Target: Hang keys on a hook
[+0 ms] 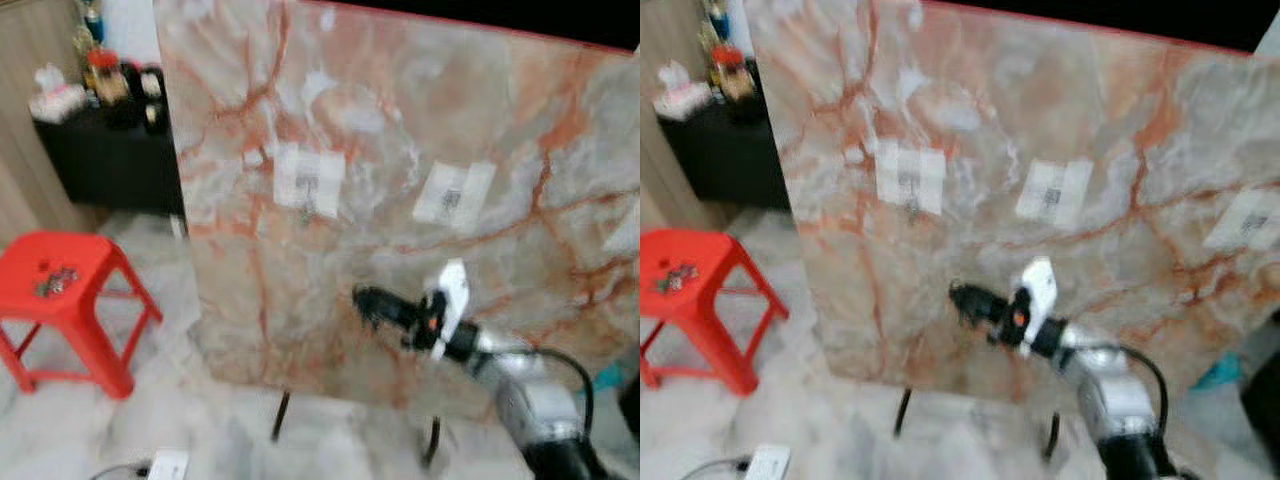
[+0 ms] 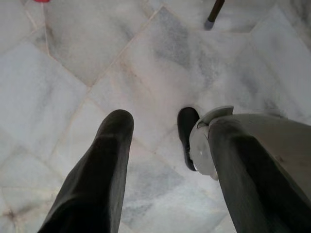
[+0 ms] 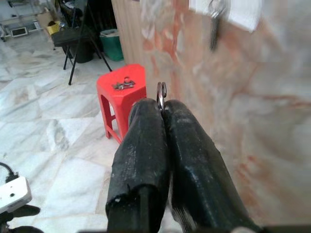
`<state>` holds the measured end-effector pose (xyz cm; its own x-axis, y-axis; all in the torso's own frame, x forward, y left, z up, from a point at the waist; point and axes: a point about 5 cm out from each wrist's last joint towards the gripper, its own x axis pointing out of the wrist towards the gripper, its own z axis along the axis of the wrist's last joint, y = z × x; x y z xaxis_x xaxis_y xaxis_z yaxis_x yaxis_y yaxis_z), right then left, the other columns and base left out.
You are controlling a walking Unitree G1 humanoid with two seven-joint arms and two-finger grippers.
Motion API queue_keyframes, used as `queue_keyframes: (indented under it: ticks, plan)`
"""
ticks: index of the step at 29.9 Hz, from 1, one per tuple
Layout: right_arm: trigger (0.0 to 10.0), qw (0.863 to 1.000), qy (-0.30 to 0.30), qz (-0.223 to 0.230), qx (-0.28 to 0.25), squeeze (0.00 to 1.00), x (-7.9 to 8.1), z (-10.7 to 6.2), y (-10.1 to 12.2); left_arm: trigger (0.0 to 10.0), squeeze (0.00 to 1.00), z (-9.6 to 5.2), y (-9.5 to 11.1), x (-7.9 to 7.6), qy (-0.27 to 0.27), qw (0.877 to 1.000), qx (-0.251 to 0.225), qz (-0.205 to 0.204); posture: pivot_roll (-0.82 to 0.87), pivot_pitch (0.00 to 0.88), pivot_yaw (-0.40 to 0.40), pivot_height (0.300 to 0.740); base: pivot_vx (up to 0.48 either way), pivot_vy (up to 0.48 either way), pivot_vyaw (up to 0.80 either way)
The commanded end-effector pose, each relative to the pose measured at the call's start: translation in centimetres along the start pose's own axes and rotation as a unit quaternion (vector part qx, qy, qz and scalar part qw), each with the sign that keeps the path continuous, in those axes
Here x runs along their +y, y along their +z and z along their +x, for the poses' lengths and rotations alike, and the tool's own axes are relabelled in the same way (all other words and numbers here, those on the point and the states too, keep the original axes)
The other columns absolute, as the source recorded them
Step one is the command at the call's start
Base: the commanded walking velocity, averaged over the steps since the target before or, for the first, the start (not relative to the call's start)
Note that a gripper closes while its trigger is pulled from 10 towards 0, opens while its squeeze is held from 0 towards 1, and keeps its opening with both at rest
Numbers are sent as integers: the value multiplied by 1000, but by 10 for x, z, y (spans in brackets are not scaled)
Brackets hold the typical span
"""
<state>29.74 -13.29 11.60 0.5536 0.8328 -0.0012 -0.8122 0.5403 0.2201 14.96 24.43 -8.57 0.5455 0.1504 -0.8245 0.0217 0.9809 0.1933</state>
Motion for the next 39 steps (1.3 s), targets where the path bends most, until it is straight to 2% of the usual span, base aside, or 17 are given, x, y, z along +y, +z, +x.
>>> queue_keyframes:
  ticks: [1,9,16,20,25,30,33,39]
  plan:
    - [10000,1000,-20,-3,-6,0,-6,-6,4,10000,0,1,0,-8,-7,1000,5,-3,38,0,-105,740,0,0,0]
    - [10000,998,-54,5,-29,0,-13,-5,8,10000,0,1,0,-8,-5,1000,4,-3,36,0,-101,740,0,0,0]
    - [10000,997,-48,21,-57,0,-11,-3,11,10000,0,1,1,-6,-5,1000,3,-6,33,0,-86,740,0,0,0]
    - [10000,993,-37,42,-101,0,-11,-3,22,10000,0,1,2,-5,-12,1000,-1,-7,31,0,-80,740,0,0,0]
    - [10000,997,-23,19,-78,0,-12,-2,20,10000,0,1,3,-5,-15,1000,-3,-9,33,0,-75,740,0,0,0]
    - [10000,998,-32,6,-57,0,-22,-1,19,10000,0,1,3,-6,-15,1000,-2,-8,37,0,-79,740,0,0,0]
    - [10000,997,-27,10,-69,0,-28,-1,27,10000,0,1,4,-6,-15,1000,-3,-13,38,0,-80,740,0,0,0]
    - [10000,991,-36,48,-116,0,-34,-4,33,10000,0,1,4,-6,-15,1000,-4,-15,38,0,-81,740,0,0,0]
